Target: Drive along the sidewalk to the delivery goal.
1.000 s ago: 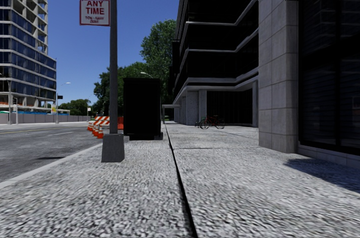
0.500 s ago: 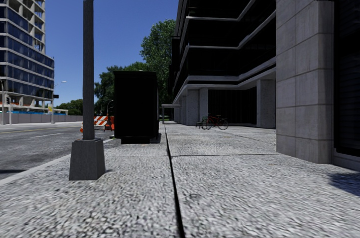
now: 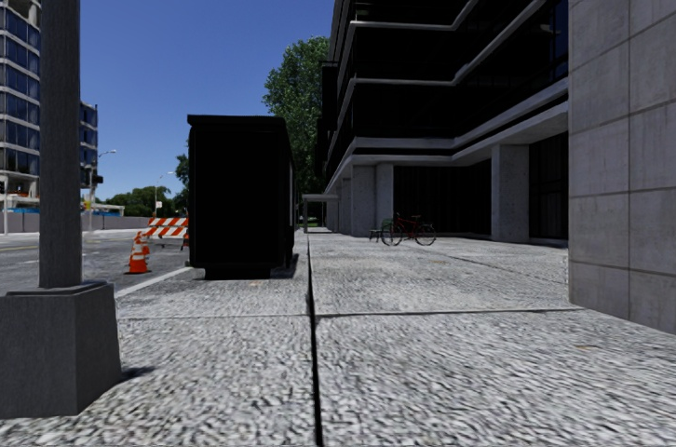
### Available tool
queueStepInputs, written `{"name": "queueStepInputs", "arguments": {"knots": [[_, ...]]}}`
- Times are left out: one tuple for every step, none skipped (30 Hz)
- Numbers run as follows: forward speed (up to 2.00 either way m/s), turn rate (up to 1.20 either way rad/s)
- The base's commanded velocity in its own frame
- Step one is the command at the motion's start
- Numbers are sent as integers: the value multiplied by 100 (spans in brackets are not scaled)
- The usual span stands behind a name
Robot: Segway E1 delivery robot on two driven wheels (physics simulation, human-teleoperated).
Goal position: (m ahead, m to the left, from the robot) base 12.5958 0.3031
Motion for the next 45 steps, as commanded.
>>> {"name": "queueStepInputs", "arguments": {"knots": [[200, 0], [200, 0], [200, 0], [200, 0], [200, 0], [200, 0], [200, 0], [200, 0], [200, 0], [200, 0], [200, 0], [200, 0], [200, 0], [200, 0], [200, 0], [200, 0], [200, 0], [200, 0], [200, 0], [200, 0], [200, 0], [200, 0], [200, 0], [200, 0], [200, 0], [200, 0], [200, 0], [200, 0], [200, 0], [200, 0], [200, 0], [200, 0], [200, 0], [200, 0], [200, 0], [200, 0], [200, 0], [200, 0], [200, 2], [200, 8], [200, 17], [200, 17], [200, 21], [200, 23], [200, 23]]}}
